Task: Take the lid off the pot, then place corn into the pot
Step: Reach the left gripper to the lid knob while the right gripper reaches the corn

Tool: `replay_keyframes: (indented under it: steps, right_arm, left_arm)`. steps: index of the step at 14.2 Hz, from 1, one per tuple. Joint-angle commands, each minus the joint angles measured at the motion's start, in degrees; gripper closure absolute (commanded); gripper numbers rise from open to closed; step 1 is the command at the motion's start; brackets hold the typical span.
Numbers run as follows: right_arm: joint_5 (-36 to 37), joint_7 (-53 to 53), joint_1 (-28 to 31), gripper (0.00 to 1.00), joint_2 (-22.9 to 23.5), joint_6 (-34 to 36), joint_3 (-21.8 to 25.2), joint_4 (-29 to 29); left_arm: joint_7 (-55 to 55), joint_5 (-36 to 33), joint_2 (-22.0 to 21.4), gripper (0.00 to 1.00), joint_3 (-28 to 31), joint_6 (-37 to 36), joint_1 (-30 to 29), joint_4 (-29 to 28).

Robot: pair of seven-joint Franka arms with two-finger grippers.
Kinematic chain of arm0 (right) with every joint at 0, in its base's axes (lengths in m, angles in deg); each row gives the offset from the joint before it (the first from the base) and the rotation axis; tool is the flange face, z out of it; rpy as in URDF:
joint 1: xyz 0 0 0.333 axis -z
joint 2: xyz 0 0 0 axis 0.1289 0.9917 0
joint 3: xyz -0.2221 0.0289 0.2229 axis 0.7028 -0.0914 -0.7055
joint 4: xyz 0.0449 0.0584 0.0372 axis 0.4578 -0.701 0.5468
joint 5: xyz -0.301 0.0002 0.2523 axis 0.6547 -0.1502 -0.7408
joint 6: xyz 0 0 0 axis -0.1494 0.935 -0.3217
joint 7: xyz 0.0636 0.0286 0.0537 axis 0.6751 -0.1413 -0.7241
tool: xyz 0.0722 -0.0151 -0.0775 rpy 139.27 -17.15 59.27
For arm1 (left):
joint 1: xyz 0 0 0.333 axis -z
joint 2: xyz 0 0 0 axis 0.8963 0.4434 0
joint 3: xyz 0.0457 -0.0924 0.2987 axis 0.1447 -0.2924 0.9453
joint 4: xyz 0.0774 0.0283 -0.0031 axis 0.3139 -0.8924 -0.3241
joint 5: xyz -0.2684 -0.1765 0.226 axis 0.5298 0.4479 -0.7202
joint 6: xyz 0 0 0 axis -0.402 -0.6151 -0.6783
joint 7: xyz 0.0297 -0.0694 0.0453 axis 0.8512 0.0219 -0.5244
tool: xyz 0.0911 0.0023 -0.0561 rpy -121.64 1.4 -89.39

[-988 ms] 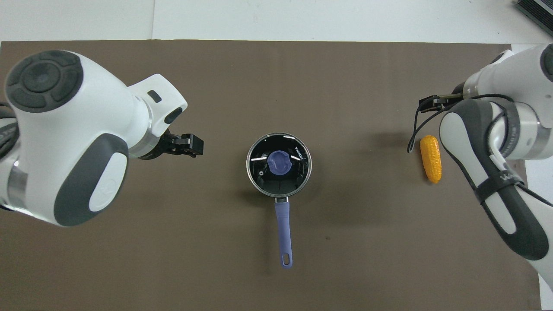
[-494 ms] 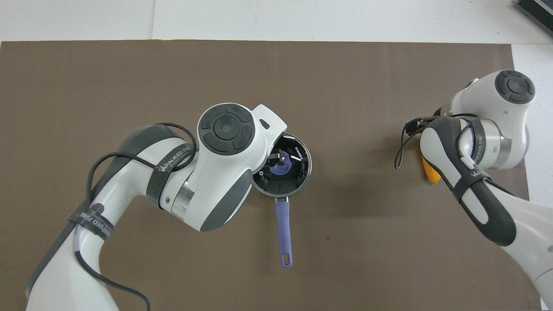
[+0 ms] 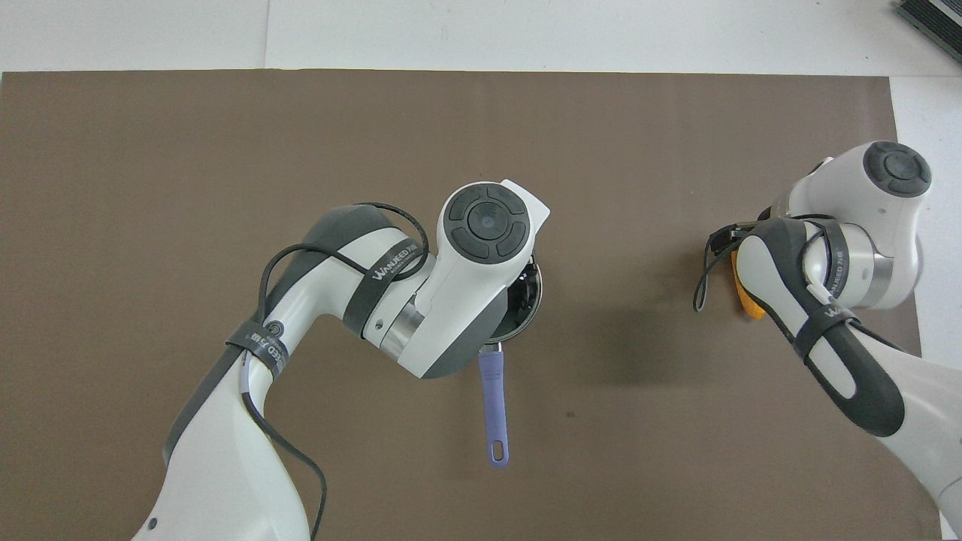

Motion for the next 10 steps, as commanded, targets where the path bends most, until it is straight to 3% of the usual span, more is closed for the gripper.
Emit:
replay_keyframes:
  steps: [1, 2, 5, 6, 7, 8, 9, 10]
  right_arm:
    - [-0.45, -3.63, 1.06, 0.00, -2.16, -0.16, -0.39, -2.48]
    - [-0.45, -5.38, 1.41, 0.00, -2.34, -0.16, -0.39, -2.84]
    - [-0.45, -8.04, 2.55, 0.03, -2.43, -0.42, -0.39, -3.54]
    - [-0.45, -7.69, 2.38, 0.21, -2.43, -0.42, -0.39, -3.89]
    - [-0.45, -8.04, 2.38, 0.48, -2.43, -0.42, -0.39, -3.89]
    - [-0.45, -7.60, 2.47, 0.90, -2.43, -0.33, -0.39, -3.89]
    - [-0.45, -7.25, 2.38, 1.00, -2.43, -0.25, -0.48, -3.89]
    - [-0.45, -6.73, 2.38, 1.00, -2.43, -0.24, -0.40, -3.81]
  left_arm:
    - [-1.44, -0.67, 0.80, 0.00, 0.96, -0.43, 1.12, 1.70]
    - [-1.44, -0.58, 0.71, 0.00, 0.96, -0.26, 1.12, 1.70]
    - [-2.84, -0.23, 0.54, 0.46, 0.96, -0.61, 1.30, 1.70]
    - [-3.81, -0.32, 0.45, 0.62, 0.96, -0.70, 1.38, 1.70]
    - [-4.08, -0.41, 0.36, 0.77, 0.87, -1.05, 1.39, 1.70]
    - [-4.08, -0.41, 0.36, 0.95, 0.87, -1.31, 1.39, 1.79]
    - [-4.08, -0.41, 0.10, 1.00, 0.87, -1.57, 1.30, 1.79]
    - [-4.08, -0.49, -0.17, 1.00, 0.96, -1.84, 1.12, 1.79]
